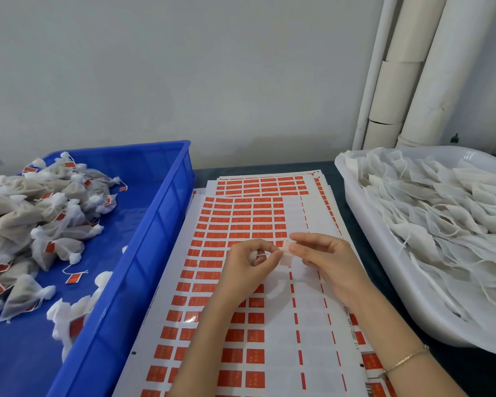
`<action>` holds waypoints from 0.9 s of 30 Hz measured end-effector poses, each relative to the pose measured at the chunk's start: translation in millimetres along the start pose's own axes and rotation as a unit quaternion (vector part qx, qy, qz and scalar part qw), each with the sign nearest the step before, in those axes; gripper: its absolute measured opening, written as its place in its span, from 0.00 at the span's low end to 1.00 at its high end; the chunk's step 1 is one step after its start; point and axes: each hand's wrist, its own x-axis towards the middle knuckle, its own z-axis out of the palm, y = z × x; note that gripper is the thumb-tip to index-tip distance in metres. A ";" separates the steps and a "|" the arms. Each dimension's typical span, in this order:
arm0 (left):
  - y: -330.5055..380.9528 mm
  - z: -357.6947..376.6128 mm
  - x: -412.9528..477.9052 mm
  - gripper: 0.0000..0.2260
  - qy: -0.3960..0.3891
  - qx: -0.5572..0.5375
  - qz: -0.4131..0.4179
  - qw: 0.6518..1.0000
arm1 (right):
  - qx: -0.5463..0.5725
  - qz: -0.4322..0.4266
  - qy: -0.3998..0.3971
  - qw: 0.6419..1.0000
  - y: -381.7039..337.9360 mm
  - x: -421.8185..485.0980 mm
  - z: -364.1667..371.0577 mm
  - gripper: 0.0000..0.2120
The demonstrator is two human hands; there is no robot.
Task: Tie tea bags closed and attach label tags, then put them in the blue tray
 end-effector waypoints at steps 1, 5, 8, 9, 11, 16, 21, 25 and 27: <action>1.0 0.0 -0.1 0.06 0.002 -0.007 0.003 1.000 | 0.009 0.001 -0.006 1.000 -0.6 -0.1 0.0 0.12; 3.4 -0.9 -1.4 0.05 0.004 -0.026 0.010 1.000 | 0.026 0.006 -0.042 0.999 -3.2 0.0 0.0 0.17; 4.9 -1.0 -2.0 0.04 0.003 -0.038 0.015 0.999 | 0.049 0.013 -0.066 0.997 -3.8 1.3 -1.0 0.22; 5.2 -1.2 -2.0 0.04 0.003 -0.040 0.017 0.999 | 0.053 0.014 -0.071 0.996 -4.1 1.7 -0.9 0.23; 4.8 -1.9 -1.9 0.04 0.004 -0.040 0.016 0.999 | 0.045 0.013 -0.074 0.996 -5.2 1.8 0.1 0.26; 3.4 -2.0 -1.3 0.04 0.013 -0.033 0.006 0.999 | -0.013 -0.034 -0.038 0.999 -4.1 2.0 -1.5 0.20; 0.8 -1.4 -0.3 0.04 0.015 -0.027 0.010 0.999 | -0.086 -0.075 -0.030 0.993 0.8 1.3 -2.1 0.14; 0.4 -1.4 -0.3 0.05 0.009 -0.020 0.016 1.000 | -0.104 -0.090 -0.016 0.990 4.2 2.1 -1.3 0.12; 0.9 -1.5 -0.2 0.04 0.002 -0.017 0.006 1.000 | -0.108 -0.095 -0.011 0.990 5.1 2.7 -1.5 0.11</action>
